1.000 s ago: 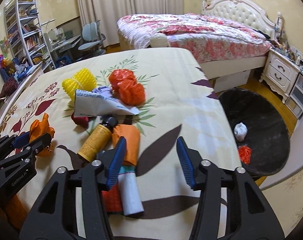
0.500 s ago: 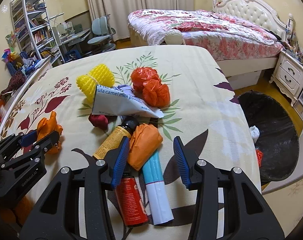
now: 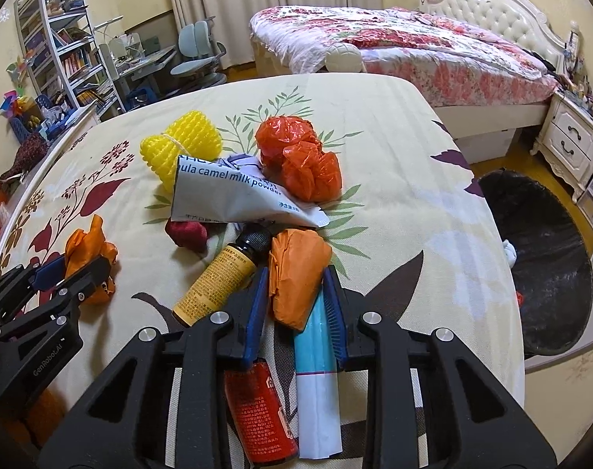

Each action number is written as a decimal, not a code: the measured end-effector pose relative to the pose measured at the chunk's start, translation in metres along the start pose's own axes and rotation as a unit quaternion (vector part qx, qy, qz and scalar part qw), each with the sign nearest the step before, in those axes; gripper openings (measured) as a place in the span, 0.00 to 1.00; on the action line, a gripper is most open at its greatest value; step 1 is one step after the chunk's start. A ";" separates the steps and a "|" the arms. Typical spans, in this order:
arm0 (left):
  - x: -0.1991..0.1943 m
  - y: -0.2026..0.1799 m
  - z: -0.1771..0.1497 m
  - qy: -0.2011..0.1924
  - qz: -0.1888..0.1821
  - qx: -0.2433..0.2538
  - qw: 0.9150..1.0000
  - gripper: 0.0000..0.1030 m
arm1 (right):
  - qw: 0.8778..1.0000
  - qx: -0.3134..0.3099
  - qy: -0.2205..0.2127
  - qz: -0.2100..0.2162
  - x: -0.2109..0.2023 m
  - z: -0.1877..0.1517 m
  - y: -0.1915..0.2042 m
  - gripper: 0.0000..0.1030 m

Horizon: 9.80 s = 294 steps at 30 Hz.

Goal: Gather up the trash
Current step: 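Grasp the orange plastic bag with the left tool while the right tool grasps another orange bag, then carry both orange bags over the bin and release them from both tools, then move both tools back over the remaining items on the table, then grasp the red bottle with the left tool while the right tool grasps the blue-white tube, then carry the red bottle and blue-white tube over the black bin and open both tools, then move both tools back over the items on the bed and grasp the amber bottle with the left tool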

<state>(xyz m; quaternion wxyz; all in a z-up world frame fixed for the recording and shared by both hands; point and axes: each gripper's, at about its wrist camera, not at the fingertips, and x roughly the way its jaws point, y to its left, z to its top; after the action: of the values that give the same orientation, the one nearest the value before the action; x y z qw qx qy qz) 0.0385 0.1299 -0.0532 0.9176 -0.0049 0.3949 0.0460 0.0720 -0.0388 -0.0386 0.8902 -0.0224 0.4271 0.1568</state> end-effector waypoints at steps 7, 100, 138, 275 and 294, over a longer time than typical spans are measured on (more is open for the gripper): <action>-0.003 0.002 0.002 -0.005 -0.001 -0.003 1.000 0.40 | 1.000 0.002 -0.017 -0.002 -0.012 0.000 -0.003 0.26; 0.027 -0.252 0.088 -0.032 -0.113 0.127 0.985 0.79 | 0.960 0.177 -0.106 -0.188 -0.068 -0.013 -0.235 0.55; -0.008 -0.116 0.000 0.019 -0.038 0.050 0.998 0.79 | 0.990 0.092 -0.061 -0.089 -0.062 -0.050 -0.109 0.56; 0.067 -0.300 0.090 -0.018 -0.145 0.165 0.975 0.47 | 0.957 0.190 -0.088 -0.200 -0.030 -0.011 -0.266 0.26; 0.034 -0.254 0.081 -0.022 -0.134 0.131 0.982 0.78 | 0.959 0.172 -0.095 -0.203 -0.050 -0.014 -0.239 0.58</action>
<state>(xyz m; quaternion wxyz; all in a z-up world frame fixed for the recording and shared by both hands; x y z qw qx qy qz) 0.1425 -0.1170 -0.0291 0.9166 0.0637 0.3730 -0.1290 0.1035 -0.2810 -0.0312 0.9303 0.0604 0.3474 -0.1016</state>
